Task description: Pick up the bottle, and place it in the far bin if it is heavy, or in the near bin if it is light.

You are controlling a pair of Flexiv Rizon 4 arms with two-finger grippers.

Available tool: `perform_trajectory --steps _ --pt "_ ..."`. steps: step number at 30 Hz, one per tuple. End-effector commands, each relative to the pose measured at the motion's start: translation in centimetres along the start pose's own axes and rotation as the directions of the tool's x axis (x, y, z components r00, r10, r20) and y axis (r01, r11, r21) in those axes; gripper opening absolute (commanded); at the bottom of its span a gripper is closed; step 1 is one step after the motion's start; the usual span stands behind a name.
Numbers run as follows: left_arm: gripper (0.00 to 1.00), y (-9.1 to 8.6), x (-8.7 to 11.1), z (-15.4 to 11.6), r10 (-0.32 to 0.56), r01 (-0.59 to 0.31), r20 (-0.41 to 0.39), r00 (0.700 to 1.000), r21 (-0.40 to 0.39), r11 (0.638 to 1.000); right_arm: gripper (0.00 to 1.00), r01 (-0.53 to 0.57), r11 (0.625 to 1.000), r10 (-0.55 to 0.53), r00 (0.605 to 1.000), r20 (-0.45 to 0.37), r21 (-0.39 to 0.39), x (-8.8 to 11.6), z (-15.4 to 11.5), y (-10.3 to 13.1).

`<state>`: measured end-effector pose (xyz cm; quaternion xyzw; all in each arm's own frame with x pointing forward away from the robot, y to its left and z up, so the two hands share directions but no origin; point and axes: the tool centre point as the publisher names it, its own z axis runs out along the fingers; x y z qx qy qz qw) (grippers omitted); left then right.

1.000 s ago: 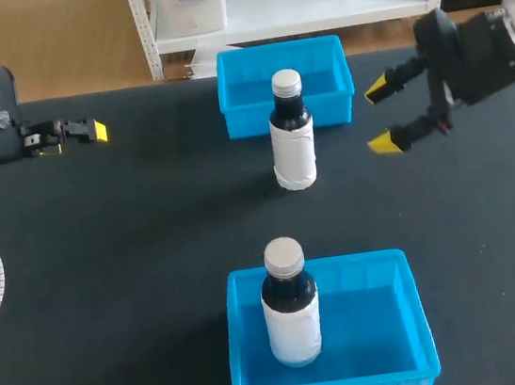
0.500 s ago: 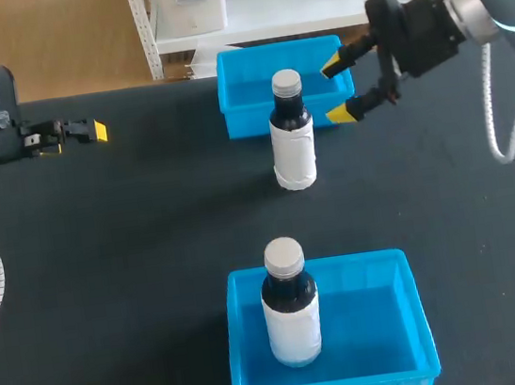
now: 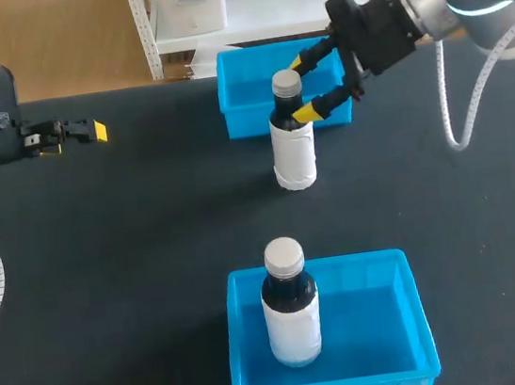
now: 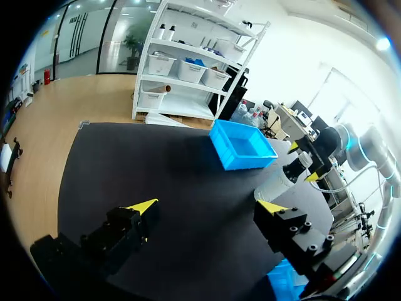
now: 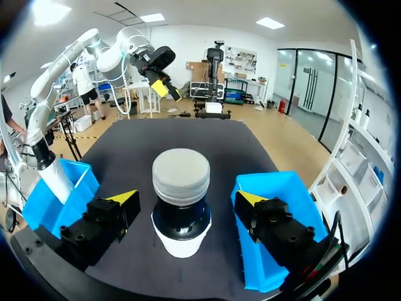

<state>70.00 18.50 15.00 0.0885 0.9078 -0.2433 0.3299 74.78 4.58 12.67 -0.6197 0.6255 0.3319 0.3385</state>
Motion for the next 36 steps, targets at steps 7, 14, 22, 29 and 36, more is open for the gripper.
perform_trajectory --steps 7,14,22,29,36 --pt "1.0 0.0 0.0 0.0 0.0 0.0 0.0 1.0 0.0 1.0 1.0 -0.004 1.0 0.004 1.0 -0.002 -0.007 -0.2 1.3 0.4" --pt "1.0 0.0 0.0 0.0 0.0 0.0 0.0 1.0 0.0 1.0 1.0 -0.005 1.0 0.005 1.0 -0.001 -0.009 -0.3 1.5 0.4" --pt "1.0 0.0 0.0 0.0 0.0 0.0 0.0 1.0 0.0 1.0 0.84 0.003 1.0 -0.003 1.0 0.006 -0.012 -0.7 1.6 0.5" --pt "1.0 0.0 0.0 0.0 0.0 0.0 0.0 1.0 0.0 1.0 0.64 0.004 1.0 -0.004 1.0 0.006 -0.017 -0.7 1.8 0.5" --pt "1.0 0.0 0.0 0.0 0.0 0.0 0.0 1.0 0.0 1.0 0.28 0.008 1.0 -0.008 1.0 0.011 -0.014 -0.8 1.7 0.7"
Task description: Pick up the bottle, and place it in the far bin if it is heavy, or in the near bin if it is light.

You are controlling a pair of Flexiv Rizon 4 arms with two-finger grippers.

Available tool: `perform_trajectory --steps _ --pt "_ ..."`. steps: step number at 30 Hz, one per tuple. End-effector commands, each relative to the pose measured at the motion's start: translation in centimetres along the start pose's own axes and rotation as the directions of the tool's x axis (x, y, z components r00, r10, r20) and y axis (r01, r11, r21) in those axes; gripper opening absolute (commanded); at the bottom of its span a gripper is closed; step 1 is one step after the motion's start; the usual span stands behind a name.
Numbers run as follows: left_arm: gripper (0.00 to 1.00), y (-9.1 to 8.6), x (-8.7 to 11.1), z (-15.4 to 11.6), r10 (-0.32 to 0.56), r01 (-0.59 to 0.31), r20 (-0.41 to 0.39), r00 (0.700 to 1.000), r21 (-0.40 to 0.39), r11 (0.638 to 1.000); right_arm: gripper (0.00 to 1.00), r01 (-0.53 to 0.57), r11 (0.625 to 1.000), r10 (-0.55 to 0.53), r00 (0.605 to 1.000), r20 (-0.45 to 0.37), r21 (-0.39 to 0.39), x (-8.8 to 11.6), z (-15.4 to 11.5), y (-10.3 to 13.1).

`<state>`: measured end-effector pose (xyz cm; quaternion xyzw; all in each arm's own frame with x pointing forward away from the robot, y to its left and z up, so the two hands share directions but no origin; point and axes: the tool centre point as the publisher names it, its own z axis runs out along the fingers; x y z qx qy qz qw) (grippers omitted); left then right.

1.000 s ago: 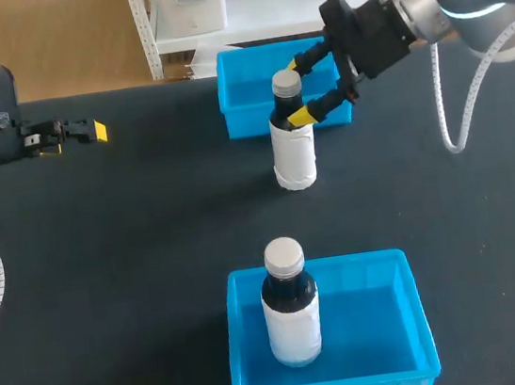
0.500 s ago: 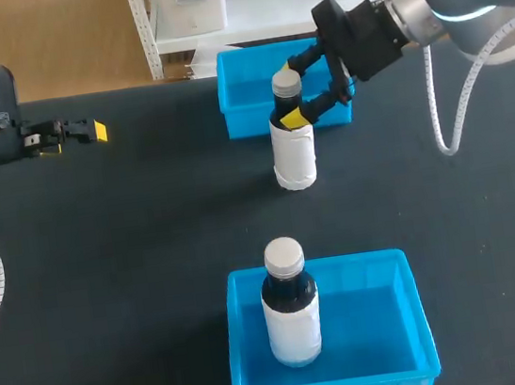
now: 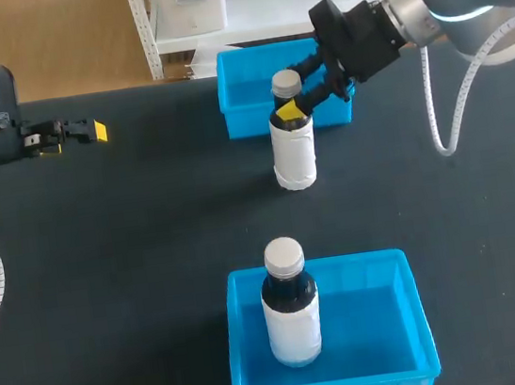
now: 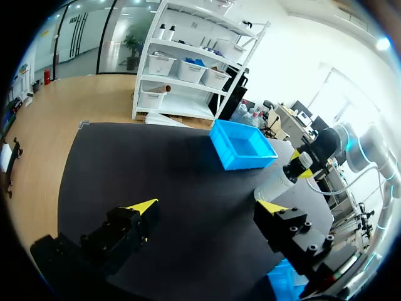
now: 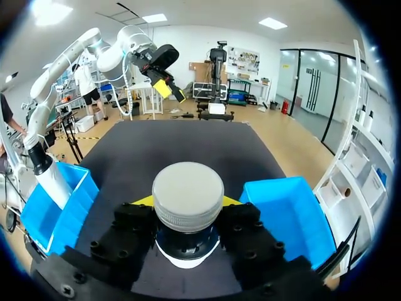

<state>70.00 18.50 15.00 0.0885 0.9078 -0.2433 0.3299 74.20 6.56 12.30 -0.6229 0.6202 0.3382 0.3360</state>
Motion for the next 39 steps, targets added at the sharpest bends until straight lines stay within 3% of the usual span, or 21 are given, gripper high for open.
perform_trajectory --steps 1,2,3,9,17,28,39 --pt "1.0 0.0 0.0 0.0 0.0 0.0 0.0 1.0 0.0 1.0 0.16 0.004 1.0 -0.004 1.0 0.005 0.003 0.0 -0.2 0.1" --pt "1.0 0.0 0.0 0.0 0.0 0.0 0.0 1.0 0.0 1.0 0.03 0.005 1.0 -0.005 1.0 0.006 0.005 -0.1 -0.3 0.2" --pt "1.0 0.0 0.0 0.0 0.0 0.0 0.0 1.0 0.0 1.0 0.0 0.007 1.0 -0.007 1.0 0.006 0.006 -0.2 -0.4 0.3" --pt "1.0 0.0 0.0 0.0 0.0 0.0 0.0 1.0 0.0 1.0 0.0 0.031 0.999 -0.031 1.0 -0.001 0.016 -1.7 -1.9 1.3" --pt "1.0 0.0 0.0 0.0 0.0 0.0 0.0 1.0 0.0 1.0 0.0 0.035 0.999 -0.034 0.999 -0.01 0.034 -4.5 -6.7 4.9" --pt "1.0 0.0 0.0 0.0 0.0 0.0 0.0 1.0 0.0 1.0 0.0 0.043 0.996 -0.042 0.999 -0.025 0.079 -8.7 -11.7 13.9" --pt "1.0 0.0 0.0 0.0 0.0 0.0 0.0 1.0 0.0 1.0 0.0 0.032 0.998 -0.033 0.999 0.009 0.057 -9.3 -12.5 23.4"
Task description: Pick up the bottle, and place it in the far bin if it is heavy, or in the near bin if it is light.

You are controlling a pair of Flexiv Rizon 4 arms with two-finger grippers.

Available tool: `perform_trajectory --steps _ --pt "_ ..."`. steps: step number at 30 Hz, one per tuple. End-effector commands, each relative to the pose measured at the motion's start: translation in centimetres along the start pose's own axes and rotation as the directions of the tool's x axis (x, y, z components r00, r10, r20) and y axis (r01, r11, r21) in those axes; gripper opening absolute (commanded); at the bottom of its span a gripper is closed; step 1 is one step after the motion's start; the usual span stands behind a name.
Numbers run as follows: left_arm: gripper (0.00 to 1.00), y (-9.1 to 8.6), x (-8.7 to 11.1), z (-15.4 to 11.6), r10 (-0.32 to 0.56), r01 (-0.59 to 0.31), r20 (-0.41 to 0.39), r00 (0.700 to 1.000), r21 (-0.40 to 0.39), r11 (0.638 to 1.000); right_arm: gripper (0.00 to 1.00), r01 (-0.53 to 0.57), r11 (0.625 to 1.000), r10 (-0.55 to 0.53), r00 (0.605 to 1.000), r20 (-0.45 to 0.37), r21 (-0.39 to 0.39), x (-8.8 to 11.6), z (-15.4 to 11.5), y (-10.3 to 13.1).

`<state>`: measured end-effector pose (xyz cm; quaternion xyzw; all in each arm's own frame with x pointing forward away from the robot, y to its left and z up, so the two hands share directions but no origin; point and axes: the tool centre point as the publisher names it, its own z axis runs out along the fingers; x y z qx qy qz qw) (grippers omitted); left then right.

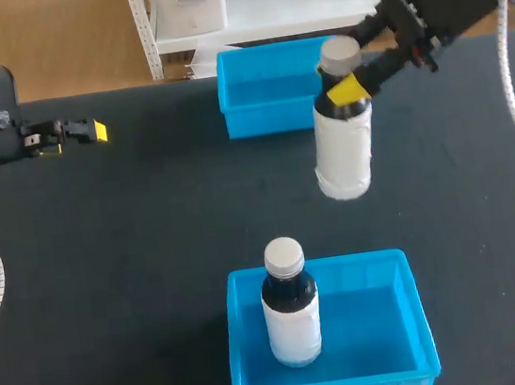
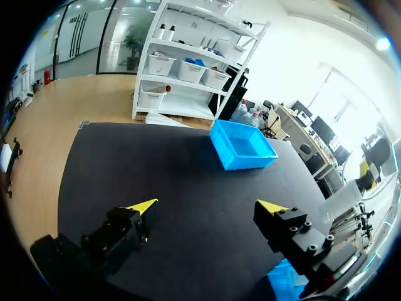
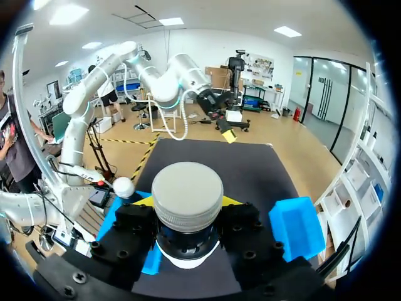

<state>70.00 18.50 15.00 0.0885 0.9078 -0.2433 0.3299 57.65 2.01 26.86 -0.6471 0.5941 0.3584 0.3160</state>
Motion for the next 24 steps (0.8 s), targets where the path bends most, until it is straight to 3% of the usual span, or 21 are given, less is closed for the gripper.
perform_trajectory --steps 1,10,24 --pt "1.0 0.0 0.0 0.0 0.0 0.0 0.0 1.0 0.0 1.0 0.0 -0.004 0.991 0.003 1.0 0.006 0.136 0.3 -0.1 7.5" --pt "1.0 0.0 0.0 0.0 0.0 0.0 0.0 1.0 0.0 1.0 0.0 0.024 0.998 -0.022 0.999 -0.025 0.066 2.0 3.2 11.8" --pt "1.0 0.0 0.0 0.0 0.0 0.0 0.0 1.0 0.0 1.0 0.0 0.062 0.996 -0.064 0.998 0.028 0.057 5.1 5.4 13.2"
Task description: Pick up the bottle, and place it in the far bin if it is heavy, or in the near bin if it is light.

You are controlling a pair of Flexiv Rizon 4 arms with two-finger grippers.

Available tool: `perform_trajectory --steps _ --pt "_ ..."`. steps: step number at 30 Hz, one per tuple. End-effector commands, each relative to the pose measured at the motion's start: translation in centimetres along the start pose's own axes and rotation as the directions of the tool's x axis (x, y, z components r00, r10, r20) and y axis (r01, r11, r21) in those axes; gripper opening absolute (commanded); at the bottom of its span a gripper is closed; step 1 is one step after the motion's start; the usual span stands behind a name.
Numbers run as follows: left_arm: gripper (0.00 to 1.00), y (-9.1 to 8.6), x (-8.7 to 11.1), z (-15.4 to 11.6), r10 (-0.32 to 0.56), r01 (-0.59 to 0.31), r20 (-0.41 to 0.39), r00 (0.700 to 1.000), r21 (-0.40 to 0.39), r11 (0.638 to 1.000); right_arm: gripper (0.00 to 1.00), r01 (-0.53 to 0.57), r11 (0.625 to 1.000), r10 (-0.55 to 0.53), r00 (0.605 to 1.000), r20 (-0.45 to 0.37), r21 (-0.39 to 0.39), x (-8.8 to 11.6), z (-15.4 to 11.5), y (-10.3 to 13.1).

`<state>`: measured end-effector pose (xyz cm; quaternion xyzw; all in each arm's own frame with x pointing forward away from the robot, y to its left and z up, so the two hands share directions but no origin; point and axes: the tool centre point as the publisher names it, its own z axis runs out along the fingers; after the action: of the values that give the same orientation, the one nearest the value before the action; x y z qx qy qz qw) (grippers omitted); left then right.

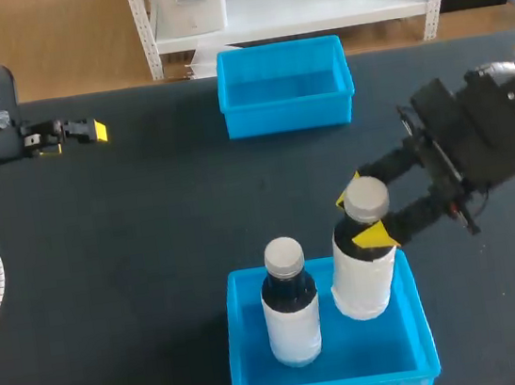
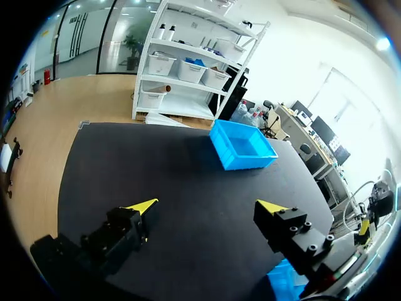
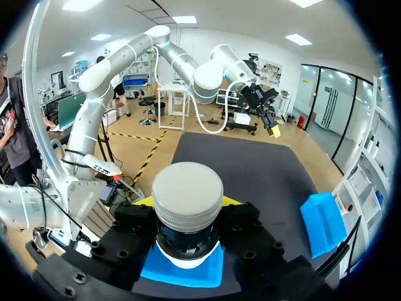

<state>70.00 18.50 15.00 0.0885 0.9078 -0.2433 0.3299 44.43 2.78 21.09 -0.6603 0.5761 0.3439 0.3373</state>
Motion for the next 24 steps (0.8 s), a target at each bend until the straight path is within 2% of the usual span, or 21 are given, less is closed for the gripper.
perform_trajectory --steps 1,13,24 --pt "1.0 0.0 0.0 0.0 0.0 0.0 0.0 1.0 0.0 1.0 0.0 -0.002 1.0 0.001 1.0 0.023 0.031 1.3 0.5 0.3" --pt "1.0 0.0 0.0 0.0 0.0 0.0 0.0 1.0 0.0 1.0 0.0 -0.042 0.999 0.042 0.999 0.03 -0.012 4.1 1.9 0.5" --pt "1.0 0.0 0.0 0.0 0.0 0.0 0.0 1.0 0.0 1.0 0.0 -0.037 0.999 0.037 0.999 0.016 -0.02 5.0 3.0 0.4"
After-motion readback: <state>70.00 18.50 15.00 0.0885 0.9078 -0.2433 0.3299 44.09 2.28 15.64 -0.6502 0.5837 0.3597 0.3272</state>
